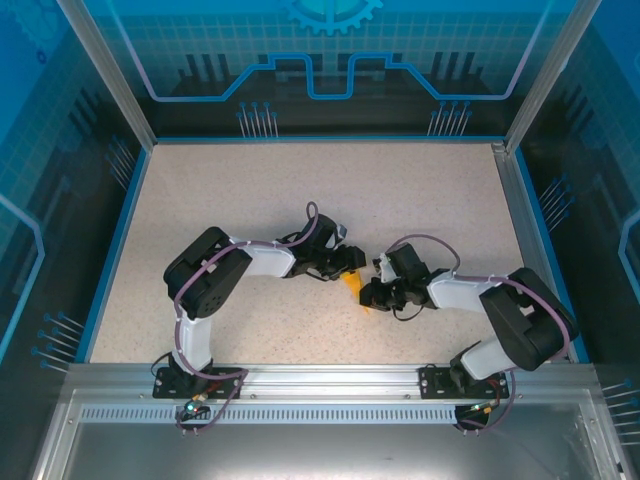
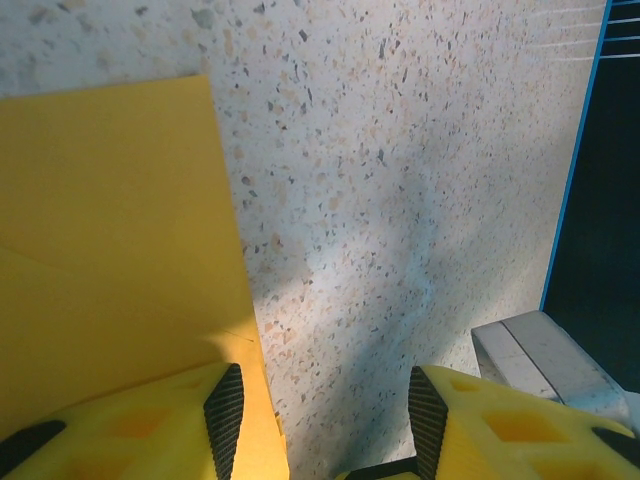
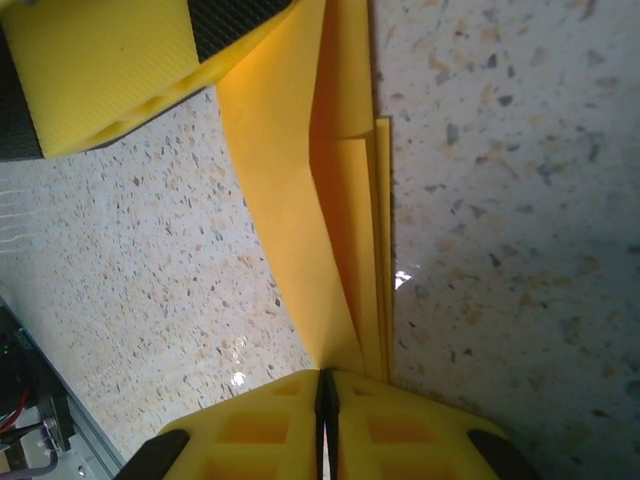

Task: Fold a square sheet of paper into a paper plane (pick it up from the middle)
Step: Fold the wing for the fifth time at the center of the table.

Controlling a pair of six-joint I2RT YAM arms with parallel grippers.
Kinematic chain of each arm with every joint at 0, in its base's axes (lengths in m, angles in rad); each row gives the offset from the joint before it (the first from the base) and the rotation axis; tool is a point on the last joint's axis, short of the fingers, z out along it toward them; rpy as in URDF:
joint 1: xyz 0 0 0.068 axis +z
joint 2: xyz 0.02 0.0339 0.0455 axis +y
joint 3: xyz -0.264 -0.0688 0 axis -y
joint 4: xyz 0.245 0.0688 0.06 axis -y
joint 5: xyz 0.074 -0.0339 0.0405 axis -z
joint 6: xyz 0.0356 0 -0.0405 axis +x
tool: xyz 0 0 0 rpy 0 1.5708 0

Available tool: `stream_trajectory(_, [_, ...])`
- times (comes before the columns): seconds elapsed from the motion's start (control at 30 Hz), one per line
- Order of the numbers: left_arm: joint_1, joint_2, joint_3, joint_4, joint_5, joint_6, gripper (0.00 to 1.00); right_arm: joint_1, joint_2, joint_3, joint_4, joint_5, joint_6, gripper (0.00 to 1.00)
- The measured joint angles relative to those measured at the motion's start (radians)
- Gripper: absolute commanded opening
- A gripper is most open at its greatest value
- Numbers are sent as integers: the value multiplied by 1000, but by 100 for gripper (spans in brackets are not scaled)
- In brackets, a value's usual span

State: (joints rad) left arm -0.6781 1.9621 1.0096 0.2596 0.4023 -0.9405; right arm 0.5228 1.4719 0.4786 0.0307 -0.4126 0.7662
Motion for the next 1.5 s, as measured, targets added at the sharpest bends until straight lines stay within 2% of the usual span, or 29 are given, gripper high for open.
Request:
stream_trajectory(0.7, [0, 1, 3, -3, 0, 0, 51, -9, -90, -53, -83, -18, -60, 14])
stream_trajectory(0.83, [0, 1, 3, -3, 3, 0, 51, -15, -137, -60, -133, -19, -58, 15])
stream_trajectory(1.0, [0, 2, 4, -3, 8, 0, 51, -15, -179, -46, -113, -42, -25, 16])
stream_trajectory(1.13, [0, 3, 9, -12, 8, 0, 51, -15, -150, 5, -66, -48, -4, 17])
stream_trajectory(1.3, [0, 4, 11, -14, 14, 1, 51, -15, -30, 49, 35, -64, 27, 17])
stream_trajectory(1.5, [1, 5, 11, -14, 16, 1, 52, -17, 49, 39, 53, -11, 43, 12])
